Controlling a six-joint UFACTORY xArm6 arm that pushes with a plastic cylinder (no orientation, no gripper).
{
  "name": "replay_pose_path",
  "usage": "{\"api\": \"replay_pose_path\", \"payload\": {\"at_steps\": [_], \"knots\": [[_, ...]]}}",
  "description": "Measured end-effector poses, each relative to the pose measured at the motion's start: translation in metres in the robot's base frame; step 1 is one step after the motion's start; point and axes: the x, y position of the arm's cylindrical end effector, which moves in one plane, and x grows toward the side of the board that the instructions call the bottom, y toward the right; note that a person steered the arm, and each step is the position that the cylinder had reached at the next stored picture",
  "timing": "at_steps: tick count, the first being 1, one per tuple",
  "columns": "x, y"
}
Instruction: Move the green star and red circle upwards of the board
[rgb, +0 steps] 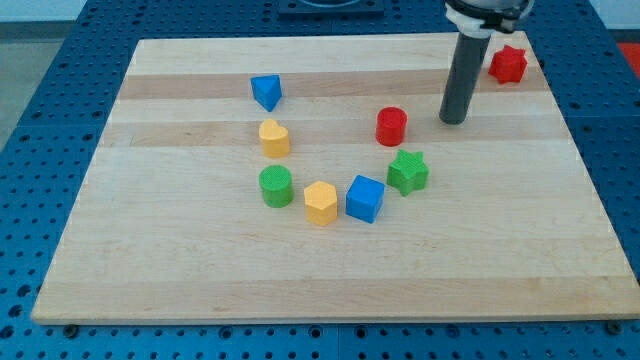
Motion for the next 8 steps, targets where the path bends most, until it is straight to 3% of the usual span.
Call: {"api": "replay_pose_path", "payload": {"at_steps": [8], "knots": [[0.184,-0.005]]}}
